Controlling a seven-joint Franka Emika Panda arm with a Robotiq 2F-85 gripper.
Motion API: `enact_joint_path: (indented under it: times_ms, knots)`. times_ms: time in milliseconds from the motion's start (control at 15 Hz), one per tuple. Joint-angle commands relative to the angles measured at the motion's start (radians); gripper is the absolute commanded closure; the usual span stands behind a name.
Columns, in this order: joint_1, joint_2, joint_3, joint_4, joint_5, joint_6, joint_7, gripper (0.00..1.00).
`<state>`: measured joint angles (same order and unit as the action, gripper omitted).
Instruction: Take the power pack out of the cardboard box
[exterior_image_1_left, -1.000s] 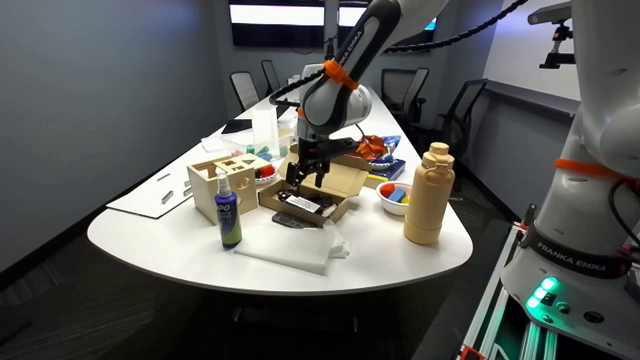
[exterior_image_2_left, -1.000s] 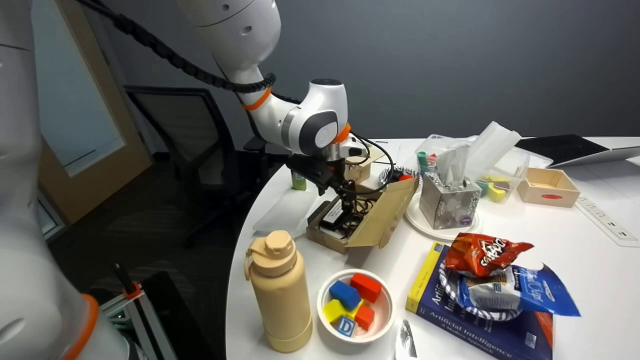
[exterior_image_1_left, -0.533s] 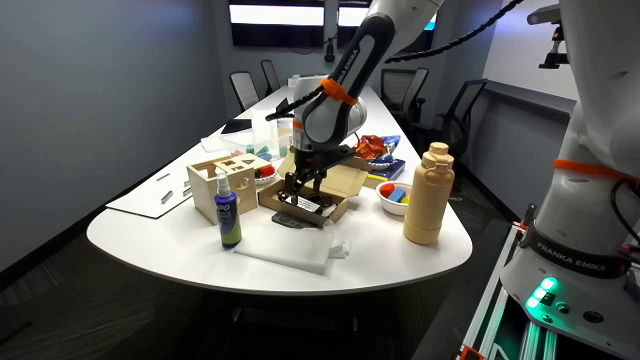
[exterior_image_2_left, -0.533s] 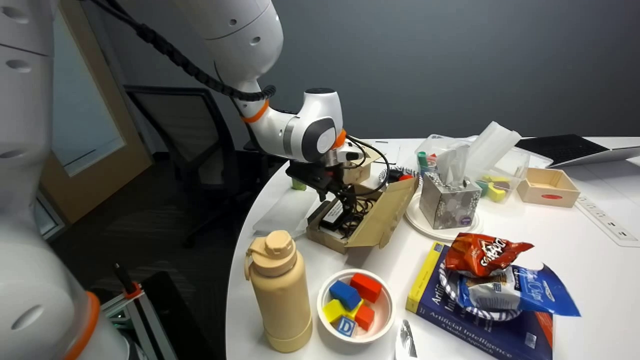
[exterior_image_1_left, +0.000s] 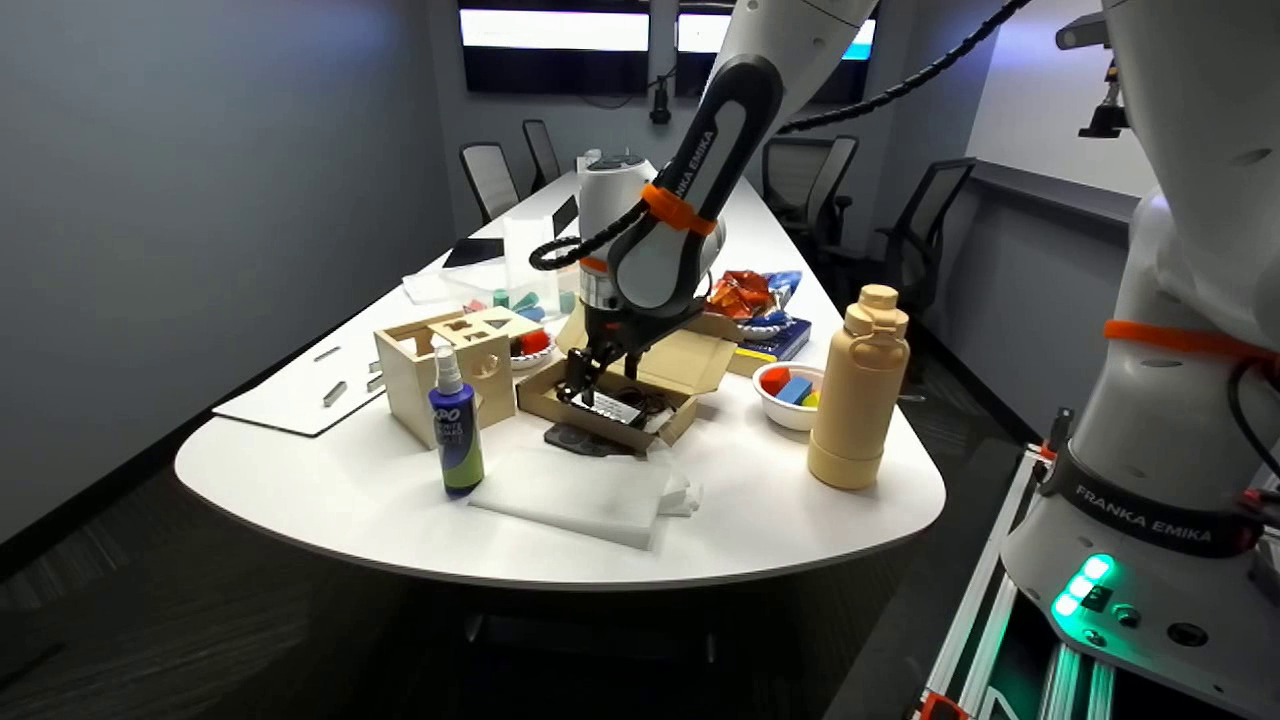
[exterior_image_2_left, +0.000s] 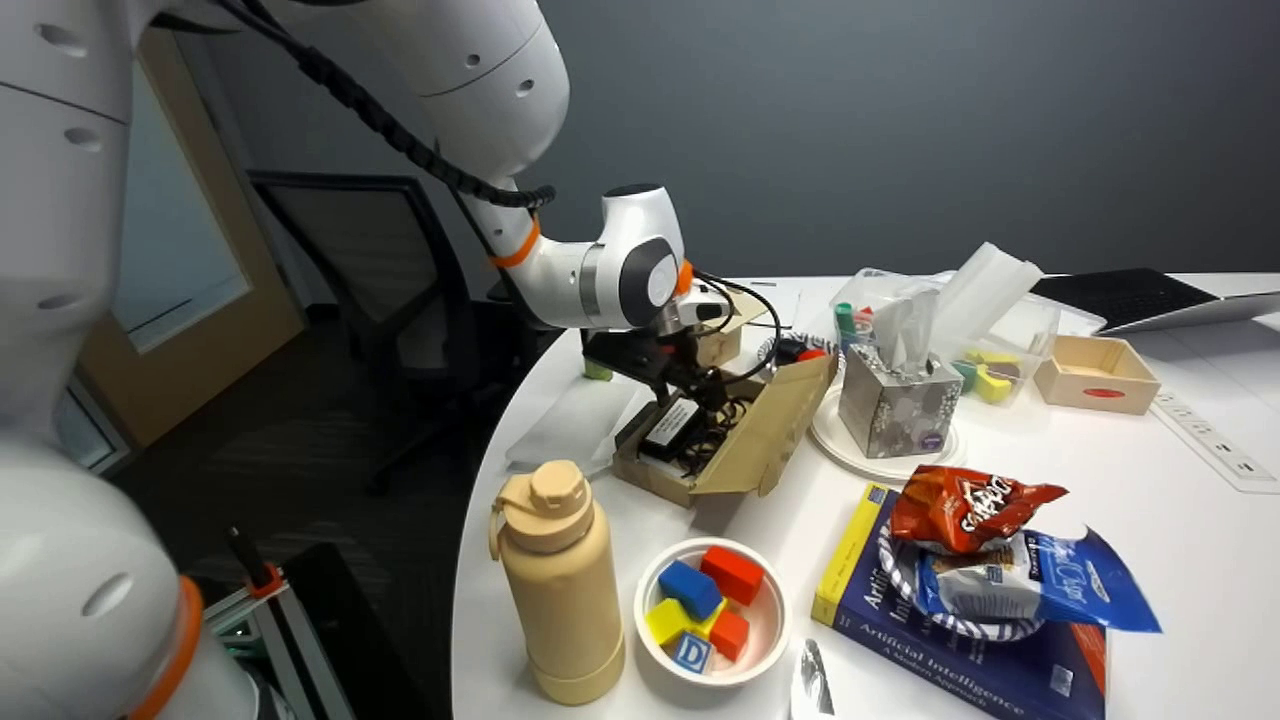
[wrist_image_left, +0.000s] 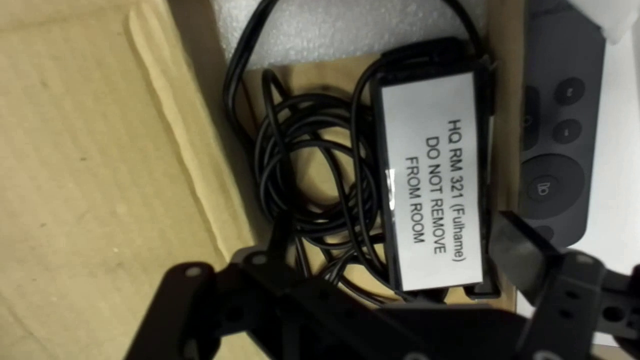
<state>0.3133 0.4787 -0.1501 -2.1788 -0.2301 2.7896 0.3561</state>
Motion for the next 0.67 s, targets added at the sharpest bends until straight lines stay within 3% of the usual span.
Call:
enact_joint_path:
  times_ms: [0, 600]
  knots:
    - [0.058, 0.040, -0.053, 0.031, -0.057, 0.017, 0.073, 0.00]
    - [0.116, 0.070, -0.098, 0.044, -0.084, 0.021, 0.116, 0.00]
